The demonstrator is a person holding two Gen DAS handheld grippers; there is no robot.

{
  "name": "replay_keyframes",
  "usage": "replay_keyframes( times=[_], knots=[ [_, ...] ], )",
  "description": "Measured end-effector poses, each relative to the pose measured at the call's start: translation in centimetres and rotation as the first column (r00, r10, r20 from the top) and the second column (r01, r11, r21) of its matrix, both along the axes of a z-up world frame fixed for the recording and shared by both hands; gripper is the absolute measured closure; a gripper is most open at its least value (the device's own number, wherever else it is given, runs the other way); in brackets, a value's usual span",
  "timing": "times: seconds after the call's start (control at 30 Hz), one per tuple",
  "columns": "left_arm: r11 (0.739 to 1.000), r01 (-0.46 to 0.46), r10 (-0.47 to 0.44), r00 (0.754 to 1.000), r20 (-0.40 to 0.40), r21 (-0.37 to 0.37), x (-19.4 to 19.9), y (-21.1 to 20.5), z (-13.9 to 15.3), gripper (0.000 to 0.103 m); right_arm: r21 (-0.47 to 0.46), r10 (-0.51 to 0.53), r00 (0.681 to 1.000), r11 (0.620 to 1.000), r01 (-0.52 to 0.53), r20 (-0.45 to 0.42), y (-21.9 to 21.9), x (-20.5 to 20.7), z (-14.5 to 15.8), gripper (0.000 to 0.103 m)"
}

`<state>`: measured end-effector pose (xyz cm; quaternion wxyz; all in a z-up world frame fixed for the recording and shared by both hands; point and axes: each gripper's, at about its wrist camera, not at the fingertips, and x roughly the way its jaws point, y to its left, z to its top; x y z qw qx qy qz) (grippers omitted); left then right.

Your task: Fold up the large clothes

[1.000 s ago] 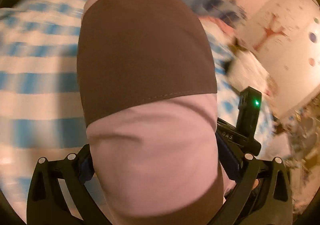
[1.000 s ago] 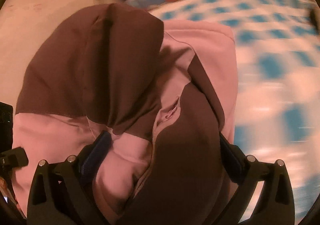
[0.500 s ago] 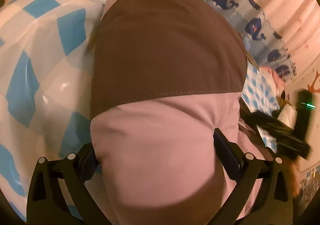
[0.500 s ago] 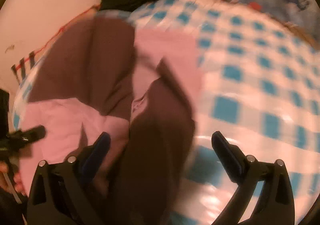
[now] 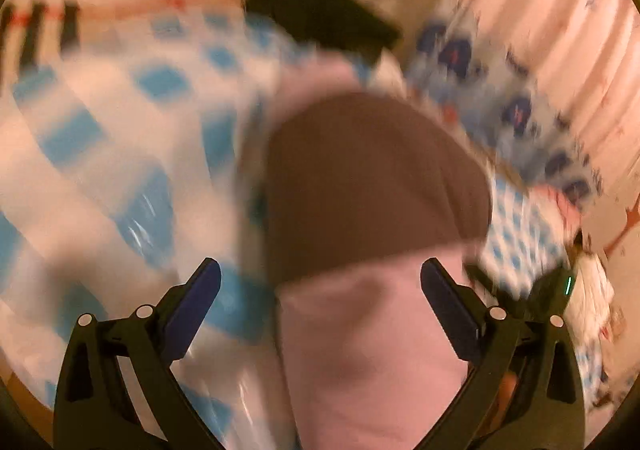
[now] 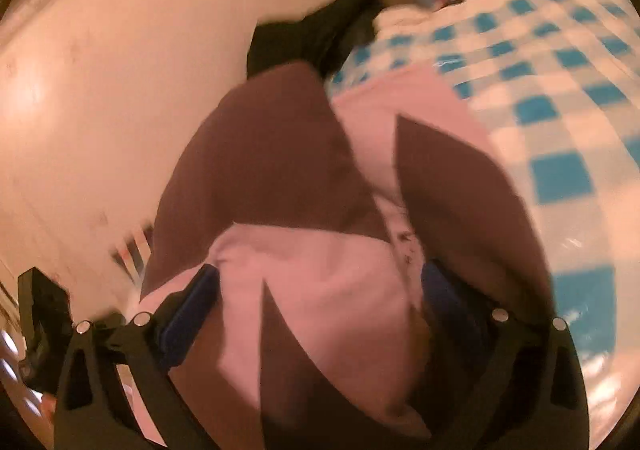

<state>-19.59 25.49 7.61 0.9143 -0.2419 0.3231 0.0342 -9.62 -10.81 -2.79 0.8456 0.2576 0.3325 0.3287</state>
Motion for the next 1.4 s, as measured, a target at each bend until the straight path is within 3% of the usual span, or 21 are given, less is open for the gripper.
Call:
replay_keyframes(
  times=[0.1,0.17,0.23,0.27,0.37,0.4,0.47,0.53,0.57,0.63,0.77,0.8,0.87,0.93,1.0,1.1,1.17,1.23,1.3,1.33,1.4],
  knots=[
    [1.0,0.013,-0.014,0.999,0.03,0.018,2.7,-0.8,0.8,0.007,-0.072,0.022,1.0,0.997,-0.022,0.004,0.9,0.1,0.7,0.007],
    [0.994,0.034,-0.037,0.999,0.031,0.105,5.5,-3.0,0.0,0.007,-0.155,0.037,0.999,0.987,-0.036,0.002,1.0,0.6,1.8,0.007],
    [0.968,0.105,-0.099,0.994,-0.039,0.23,9.1,-6.5,-2.5,0.006,-0.236,-0.035,0.997,0.97,0.051,0.072,0.3,-0.3,2.0,0.007],
    [0.96,0.112,-0.105,0.994,-0.04,0.258,10.2,-7.4,-3.1,0.006,-0.232,-0.068,0.995,0.969,0.083,0.072,-0.6,-0.7,1.0,0.007],
    [0.923,0.232,-0.234,0.972,-0.03,0.306,13.2,-9.6,-4.2,0.006,-0.038,-0.174,0.984,0.984,0.172,-0.045,-3.3,-1.6,-3.7,0.007],
    [0.909,0.26,-0.261,0.965,-0.041,0.325,13.7,-10.0,-4.1,0.006,-0.056,-0.196,0.979,0.979,0.194,-0.049,-3.1,-1.9,-3.6,0.007],
    [0.888,0.297,-0.288,0.954,-0.081,0.35,14.2,-10.2,-3.2,0.007,-0.099,-0.159,0.984,0.984,0.152,-0.078,-2.7,-1.4,-2.7,0.007],
    [0.897,0.275,-0.269,0.961,-0.068,0.346,12.8,-9.9,-2.3,0.007,-0.144,-0.096,0.989,0.986,0.079,-0.114,-3.3,-0.8,-0.9,0.007],
    [0.904,0.261,-0.256,0.965,-0.059,0.34,11.9,-9.9,-2.2,0.007,-0.187,-0.103,0.992,0.979,0.086,-0.079,-4.1,-1.0,0.7,0.007],
    [0.906,0.242,-0.244,0.969,-0.04,0.348,10.8,-10.4,-2.3,0.006,-0.253,-0.194,0.978,0.945,0.207,0.074,-5.2,-0.9,4.7,0.007],
    [0.904,0.218,-0.219,0.975,-0.039,0.368,10.7,-10.6,-2.1,0.006,-0.356,-0.203,0.967,0.902,0.245,0.153,-2.8,5.9,8.7,0.007],
    [0.898,0.217,-0.219,0.975,-0.04,0.383,10.5,-10.7,-2.1,0.006,-0.382,-0.196,0.968,0.892,0.243,0.157,-2.0,7.5,8.5,0.007],
    [0.887,0.213,-0.217,0.975,-0.038,0.41,10.2,-11.2,-1.8,0.006,-0.458,-0.179,0.982,0.87,0.186,0.059,-0.1,11.3,5.0,0.007],
    [0.89,0.233,-0.236,0.971,-0.041,0.391,10.4,-11.3,-1.2,0.006,-0.42,-0.161,0.984,0.9,0.117,-0.072,0.1,13.9,-0.6,0.006],
    [0.886,0.273,-0.266,0.961,-0.069,0.374,10.7,-12.0,-0.9,0.007,-0.343,-0.174,0.975,0.932,0.117,-0.14,-1.9,14.7,-2.9,0.006],
    [0.846,0.275,-0.264,0.96,-0.089,0.457,10.4,-13.3,-1.0,0.006,-0.365,-0.133,0.976,0.929,0.062,-0.173,-1.8,14.7,-2.7,0.006],
    [0.802,0.25,-0.246,0.966,-0.081,0.542,9.6,-14.3,-0.8,0.006,-0.384,-0.134,0.978,0.921,0.064,-0.16,-2.6,13.1,-0.4,0.007],
    [0.79,0.242,-0.248,0.966,-0.067,0.563,8.8,-14.7,-0.6,0.006,-0.384,-0.138,0.99,0.917,0.113,-0.04,-2.8,8.9,3.8,0.007],
    [0.785,0.228,-0.241,0.969,-0.056,0.575,8.1,-14.9,-0.5,0.006,-0.362,-0.142,0.987,0.918,0.159,0.072,-3.8,4.0,5.3,0.007],
    [0.786,0.227,-0.241,0.969,-0.052,0.576,8.0,-14.9,-0.4,0.006,-0.367,-0.151,0.985,0.914,0.173,0.089,-3.9,2.0,4.6,0.007],
    [0.799,0.235,-0.244,0.968,-0.059,0.553,7.9,-14.7,-0.3,0.006,-0.415,-0.138,0.99,0.899,0.139,0.033,-3.1,1.3,1.2,0.007]
  ],
)
